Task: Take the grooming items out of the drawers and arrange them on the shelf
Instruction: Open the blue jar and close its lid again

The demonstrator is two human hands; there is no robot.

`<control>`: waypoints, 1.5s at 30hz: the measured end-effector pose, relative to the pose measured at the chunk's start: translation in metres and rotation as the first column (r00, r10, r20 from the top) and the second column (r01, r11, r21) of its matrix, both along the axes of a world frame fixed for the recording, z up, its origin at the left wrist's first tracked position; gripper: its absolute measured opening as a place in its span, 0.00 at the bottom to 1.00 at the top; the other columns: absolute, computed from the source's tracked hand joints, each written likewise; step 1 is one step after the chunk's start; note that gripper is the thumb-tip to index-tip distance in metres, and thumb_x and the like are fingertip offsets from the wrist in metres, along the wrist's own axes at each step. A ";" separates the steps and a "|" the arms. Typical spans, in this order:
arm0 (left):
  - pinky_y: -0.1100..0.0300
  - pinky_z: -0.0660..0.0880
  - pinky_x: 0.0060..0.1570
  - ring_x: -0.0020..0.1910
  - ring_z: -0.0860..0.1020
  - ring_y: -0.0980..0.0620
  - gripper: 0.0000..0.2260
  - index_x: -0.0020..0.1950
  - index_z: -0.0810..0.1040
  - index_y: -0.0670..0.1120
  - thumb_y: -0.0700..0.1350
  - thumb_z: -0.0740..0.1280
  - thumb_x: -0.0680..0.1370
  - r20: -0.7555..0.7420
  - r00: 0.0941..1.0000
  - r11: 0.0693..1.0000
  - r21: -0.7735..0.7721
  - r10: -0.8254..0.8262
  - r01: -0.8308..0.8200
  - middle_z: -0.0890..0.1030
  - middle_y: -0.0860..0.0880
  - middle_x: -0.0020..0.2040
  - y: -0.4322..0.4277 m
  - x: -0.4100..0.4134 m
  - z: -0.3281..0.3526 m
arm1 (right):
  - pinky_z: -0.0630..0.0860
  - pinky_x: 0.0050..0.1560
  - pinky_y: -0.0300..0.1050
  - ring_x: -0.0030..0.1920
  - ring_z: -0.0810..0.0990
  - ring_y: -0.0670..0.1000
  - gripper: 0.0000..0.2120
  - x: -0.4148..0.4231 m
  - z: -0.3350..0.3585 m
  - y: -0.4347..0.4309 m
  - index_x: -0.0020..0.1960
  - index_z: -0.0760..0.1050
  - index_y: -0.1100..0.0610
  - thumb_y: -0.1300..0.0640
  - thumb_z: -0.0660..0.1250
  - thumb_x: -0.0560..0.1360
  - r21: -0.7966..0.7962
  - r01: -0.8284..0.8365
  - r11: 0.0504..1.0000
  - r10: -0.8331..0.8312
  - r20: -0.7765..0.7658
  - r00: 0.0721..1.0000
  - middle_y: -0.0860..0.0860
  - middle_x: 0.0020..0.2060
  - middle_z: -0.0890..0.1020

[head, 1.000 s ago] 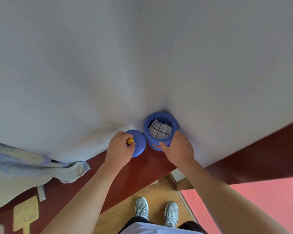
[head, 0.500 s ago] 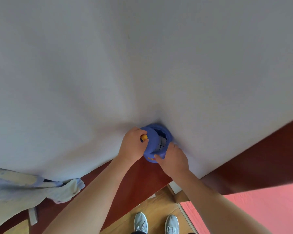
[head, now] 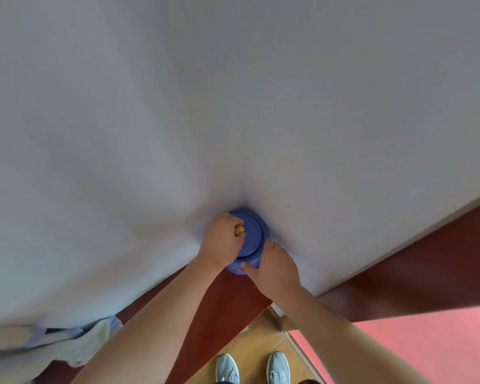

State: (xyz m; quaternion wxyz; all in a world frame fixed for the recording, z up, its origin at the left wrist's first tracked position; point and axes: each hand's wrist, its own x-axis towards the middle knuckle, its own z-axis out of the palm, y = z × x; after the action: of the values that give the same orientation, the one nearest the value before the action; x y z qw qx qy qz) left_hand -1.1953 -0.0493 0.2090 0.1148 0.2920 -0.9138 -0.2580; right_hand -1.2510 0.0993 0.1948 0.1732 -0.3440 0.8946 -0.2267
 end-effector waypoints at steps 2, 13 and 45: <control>0.45 0.75 0.41 0.38 0.76 0.45 0.04 0.37 0.78 0.40 0.40 0.69 0.72 -0.001 1.000 1.000 0.000 -0.014 0.014 0.78 0.45 0.38 0.000 -0.001 -0.002 | 0.73 0.49 0.43 0.54 0.77 0.51 0.27 0.000 0.000 0.000 0.62 0.69 0.57 0.39 0.69 0.72 -0.011 0.010 1.000 -0.010 0.008 1.000 0.52 0.54 0.77; 0.48 0.75 0.43 0.39 0.76 0.46 0.02 0.40 0.80 0.40 0.38 0.69 0.72 -0.031 0.999 0.999 0.007 -0.038 0.039 0.79 0.44 0.41 0.000 -0.001 -0.006 | 0.74 0.49 0.44 0.52 0.77 0.51 0.27 0.000 -0.001 0.000 0.61 0.70 0.56 0.39 0.70 0.71 -0.024 0.032 0.999 -0.031 0.017 0.999 0.52 0.53 0.77; 0.53 0.75 0.50 0.49 0.78 0.45 0.10 0.55 0.82 0.40 0.42 0.67 0.77 -0.003 1.000 0.999 0.042 0.011 -0.011 0.80 0.44 0.51 0.003 0.009 0.004 | 0.76 0.49 0.44 0.52 0.77 0.51 0.27 -0.001 -0.002 -0.001 0.61 0.70 0.55 0.39 0.70 0.71 -0.017 0.020 1.000 -0.020 0.016 1.000 0.52 0.53 0.77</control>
State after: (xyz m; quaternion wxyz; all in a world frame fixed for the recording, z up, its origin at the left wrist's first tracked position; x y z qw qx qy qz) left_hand -1.1860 -0.0461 0.2130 0.1116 0.2990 -0.9063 -0.2769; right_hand -1.2517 0.0985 0.1926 0.1750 -0.3347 0.8947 -0.2386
